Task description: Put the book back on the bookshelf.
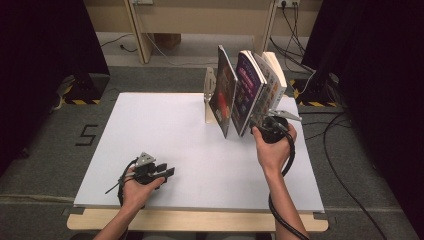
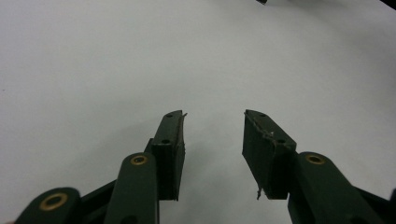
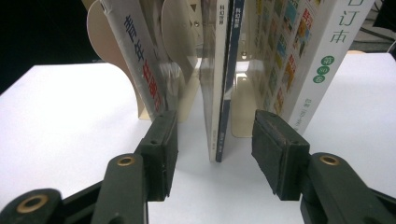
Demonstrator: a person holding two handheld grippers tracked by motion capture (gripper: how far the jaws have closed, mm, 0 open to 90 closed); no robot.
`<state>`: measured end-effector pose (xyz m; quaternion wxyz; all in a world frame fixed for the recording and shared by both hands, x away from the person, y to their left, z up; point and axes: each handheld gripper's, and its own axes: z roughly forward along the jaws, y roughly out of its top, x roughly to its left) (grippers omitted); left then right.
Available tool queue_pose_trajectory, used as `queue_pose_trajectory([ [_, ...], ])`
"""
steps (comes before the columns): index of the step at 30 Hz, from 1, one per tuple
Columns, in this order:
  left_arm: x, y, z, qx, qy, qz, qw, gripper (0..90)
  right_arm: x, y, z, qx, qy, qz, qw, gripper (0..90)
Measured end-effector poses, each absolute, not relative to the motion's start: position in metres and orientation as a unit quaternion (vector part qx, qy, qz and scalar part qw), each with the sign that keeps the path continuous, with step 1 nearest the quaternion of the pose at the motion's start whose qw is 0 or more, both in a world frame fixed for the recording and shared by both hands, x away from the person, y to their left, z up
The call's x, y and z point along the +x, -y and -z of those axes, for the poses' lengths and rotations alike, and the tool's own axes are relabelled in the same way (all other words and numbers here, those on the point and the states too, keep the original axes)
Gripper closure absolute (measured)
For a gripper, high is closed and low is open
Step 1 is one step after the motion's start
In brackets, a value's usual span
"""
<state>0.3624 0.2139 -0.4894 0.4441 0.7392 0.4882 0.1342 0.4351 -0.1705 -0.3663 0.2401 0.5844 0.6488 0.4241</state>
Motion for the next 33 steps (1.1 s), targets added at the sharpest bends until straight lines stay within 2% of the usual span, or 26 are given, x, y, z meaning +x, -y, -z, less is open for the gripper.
queue_pose_trajectory([
  [33,0.363,-0.217,0.49,0.736,-0.493,-0.136,0.444,56.7,0.406,0.205,0.409,0.6,-0.654,-0.404,0.222,51.4],
])
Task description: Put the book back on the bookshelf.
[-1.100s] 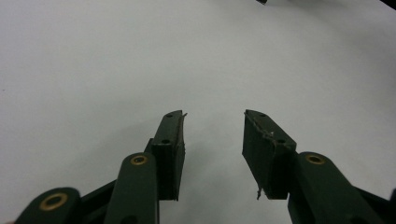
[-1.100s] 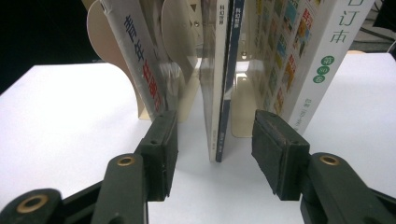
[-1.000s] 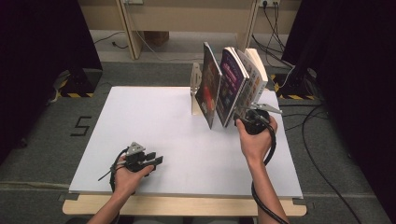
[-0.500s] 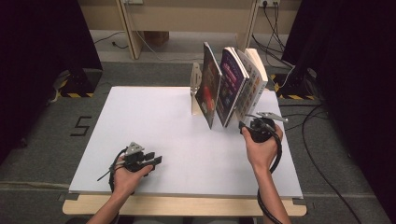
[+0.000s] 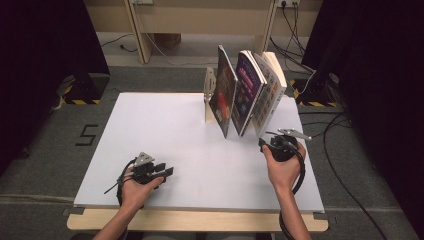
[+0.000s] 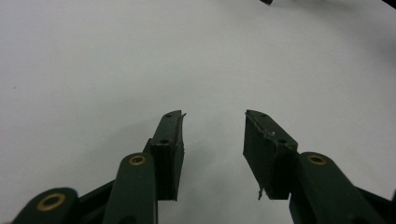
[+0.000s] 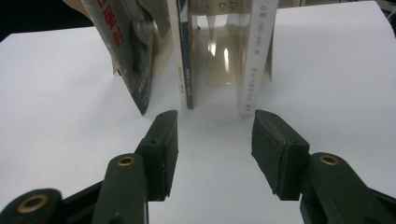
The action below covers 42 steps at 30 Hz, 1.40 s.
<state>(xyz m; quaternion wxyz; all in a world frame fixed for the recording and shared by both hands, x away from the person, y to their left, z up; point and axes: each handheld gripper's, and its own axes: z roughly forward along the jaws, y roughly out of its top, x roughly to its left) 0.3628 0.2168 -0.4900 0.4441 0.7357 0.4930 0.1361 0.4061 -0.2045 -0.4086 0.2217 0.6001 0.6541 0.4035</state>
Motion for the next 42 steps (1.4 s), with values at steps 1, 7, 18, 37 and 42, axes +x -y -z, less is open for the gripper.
queue_pose_trajectory([
  [1,0.363,-0.216,0.49,0.736,-0.493,-0.136,0.444,56.7,0.403,0.206,0.411,0.601,-0.654,-0.402,0.222,51.4],
  [7,0.362,-0.217,0.489,0.735,-0.494,-0.138,0.444,56.6,0.397,0.211,0.416,0.605,-0.653,-0.398,0.221,51.3],
  [18,0.362,-0.217,0.49,0.736,-0.493,-0.137,0.443,56.5,0.388,0.22,0.428,0.612,-0.653,-0.385,0.224,50.9],
  [37,0.362,-0.216,0.492,0.736,-0.494,-0.139,0.441,55.9,0.373,0.243,0.459,0.637,-0.644,-0.363,0.217,51.0],
  [42,0.361,-0.215,0.492,0.739,-0.492,-0.137,0.439,55.9,0.366,0.244,0.467,0.635,-0.645,-0.357,0.231,51.1],
])
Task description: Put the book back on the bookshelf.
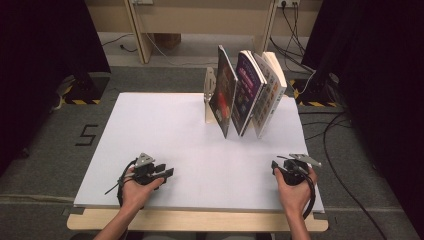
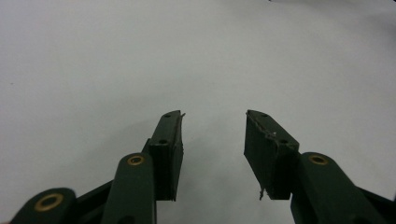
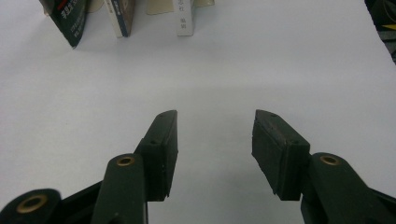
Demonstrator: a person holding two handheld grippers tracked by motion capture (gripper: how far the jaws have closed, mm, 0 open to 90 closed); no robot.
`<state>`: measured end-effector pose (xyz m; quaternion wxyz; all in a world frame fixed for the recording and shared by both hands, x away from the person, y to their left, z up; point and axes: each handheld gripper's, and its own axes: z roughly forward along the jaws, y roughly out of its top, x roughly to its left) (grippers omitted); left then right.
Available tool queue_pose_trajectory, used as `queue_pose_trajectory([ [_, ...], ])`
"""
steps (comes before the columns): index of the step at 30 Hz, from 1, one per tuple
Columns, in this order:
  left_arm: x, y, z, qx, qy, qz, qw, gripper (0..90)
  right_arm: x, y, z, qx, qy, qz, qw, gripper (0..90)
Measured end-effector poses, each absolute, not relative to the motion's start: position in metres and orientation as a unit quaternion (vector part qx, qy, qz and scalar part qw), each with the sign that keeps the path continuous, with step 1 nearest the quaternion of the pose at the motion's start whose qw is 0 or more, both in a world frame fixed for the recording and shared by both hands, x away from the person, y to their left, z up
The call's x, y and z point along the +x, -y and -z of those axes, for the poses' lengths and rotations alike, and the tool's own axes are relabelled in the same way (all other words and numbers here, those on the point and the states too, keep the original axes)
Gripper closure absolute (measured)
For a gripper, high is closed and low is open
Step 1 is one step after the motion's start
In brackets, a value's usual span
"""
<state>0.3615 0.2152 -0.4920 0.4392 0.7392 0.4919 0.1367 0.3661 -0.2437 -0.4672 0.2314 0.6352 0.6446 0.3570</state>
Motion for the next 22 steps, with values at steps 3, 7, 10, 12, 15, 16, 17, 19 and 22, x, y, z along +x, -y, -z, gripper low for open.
queue_pose_trajectory([
  [3,0.362,-0.215,0.493,0.739,-0.493,-0.136,0.439,55.9,0.363,0.246,0.471,0.633,-0.644,-0.36,0.235,51.3],
  [7,0.361,-0.216,0.493,0.739,-0.493,-0.136,0.439,55.8,0.359,0.246,0.475,0.633,-0.644,-0.36,0.236,51.4],
  [10,0.361,-0.215,0.493,0.739,-0.492,-0.134,0.44,55.7,0.356,0.244,0.477,0.636,-0.641,-0.361,0.232,51.5],
  [12,0.361,-0.216,0.494,0.74,-0.493,-0.134,0.438,55.0,0.356,0.245,0.478,0.633,-0.644,-0.361,0.234,51.3],
  [15,0.36,-0.216,0.494,0.737,-0.497,-0.129,0.44,53.2,0.355,0.246,0.477,0.633,-0.642,-0.36,0.239,51.3],
  [16,0.36,-0.216,0.494,0.737,-0.497,-0.129,0.44,52.8,0.355,0.246,0.477,0.633,-0.642,-0.36,0.239,51.3],
  [17,0.36,-0.217,0.494,0.734,-0.501,-0.124,0.442,52.3,0.354,0.246,0.478,0.627,-0.647,-0.354,0.251,51.1],
  [19,0.36,-0.218,0.493,0.733,-0.504,-0.127,0.439,51.4,0.353,0.244,0.478,0.626,-0.65,-0.352,0.25,50.5],
  [22,0.361,-0.219,0.494,0.73,-0.507,-0.127,0.441,50.5,0.352,0.244,0.479,0.625,-0.651,-0.351,0.25,50.2],
])
